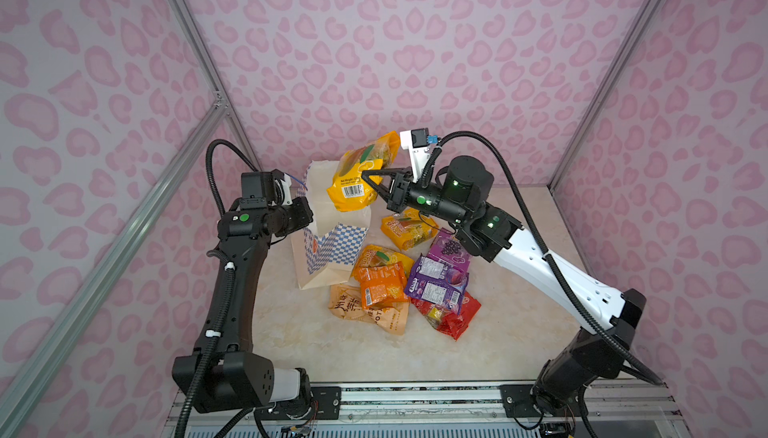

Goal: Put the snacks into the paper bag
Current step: 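Lift the yellow gummy bag with the right gripper and carry it over the bag opening, then lower the gummy bag into the paper bag and open the right gripper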

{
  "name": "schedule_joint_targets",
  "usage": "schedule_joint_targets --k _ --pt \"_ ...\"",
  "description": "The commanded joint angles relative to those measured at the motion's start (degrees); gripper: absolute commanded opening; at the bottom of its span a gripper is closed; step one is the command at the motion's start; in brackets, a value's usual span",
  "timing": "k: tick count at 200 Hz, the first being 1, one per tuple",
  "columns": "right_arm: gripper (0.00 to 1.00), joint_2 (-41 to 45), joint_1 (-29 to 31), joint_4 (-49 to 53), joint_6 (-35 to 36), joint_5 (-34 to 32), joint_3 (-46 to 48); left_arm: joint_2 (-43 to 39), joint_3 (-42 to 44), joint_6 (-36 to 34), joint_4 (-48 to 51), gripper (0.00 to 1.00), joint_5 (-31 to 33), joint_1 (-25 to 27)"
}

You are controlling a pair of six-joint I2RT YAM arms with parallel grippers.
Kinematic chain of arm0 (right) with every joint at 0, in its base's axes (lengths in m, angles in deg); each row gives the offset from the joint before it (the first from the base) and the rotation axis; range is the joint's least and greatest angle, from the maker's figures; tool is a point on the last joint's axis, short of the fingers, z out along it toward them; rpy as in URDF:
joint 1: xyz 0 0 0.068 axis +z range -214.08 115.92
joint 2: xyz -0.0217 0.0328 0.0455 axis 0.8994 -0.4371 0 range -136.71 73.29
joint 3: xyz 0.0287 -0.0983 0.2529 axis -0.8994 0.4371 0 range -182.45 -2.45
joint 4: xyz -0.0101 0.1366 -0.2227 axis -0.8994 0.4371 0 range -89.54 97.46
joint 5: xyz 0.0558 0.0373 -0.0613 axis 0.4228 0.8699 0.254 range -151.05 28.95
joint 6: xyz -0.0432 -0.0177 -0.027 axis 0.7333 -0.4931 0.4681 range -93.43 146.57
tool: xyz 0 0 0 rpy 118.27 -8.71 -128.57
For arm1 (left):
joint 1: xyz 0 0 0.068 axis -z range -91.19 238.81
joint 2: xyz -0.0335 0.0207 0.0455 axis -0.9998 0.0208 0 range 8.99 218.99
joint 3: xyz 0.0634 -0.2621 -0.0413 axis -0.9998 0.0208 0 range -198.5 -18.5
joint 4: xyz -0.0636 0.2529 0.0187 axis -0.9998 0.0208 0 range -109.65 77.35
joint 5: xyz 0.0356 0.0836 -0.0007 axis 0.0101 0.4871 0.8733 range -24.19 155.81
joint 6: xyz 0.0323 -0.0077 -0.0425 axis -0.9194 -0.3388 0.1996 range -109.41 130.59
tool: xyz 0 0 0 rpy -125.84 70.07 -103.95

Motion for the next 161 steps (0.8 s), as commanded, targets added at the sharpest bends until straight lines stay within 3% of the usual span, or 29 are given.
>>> schedule_joint_targets --k 1,107,161 --pt "0.00 -5.30 0.45 -5.38 -1.14 1.73 -3.69 -0.46 -1.03 0.56 -1.53 0.03 -1.69 -0.06" --pt "0.00 -24.79 0.87 8.40 5.63 -4.98 -11.67 0.12 -1.65 1.04 -3.22 0.03 -3.39 -0.01" --pt "0.00 -36.51 2.08 22.90 11.74 -9.60 -26.03 1.20 -2.55 0.58 -3.00 0.03 -3.21 -0.01"
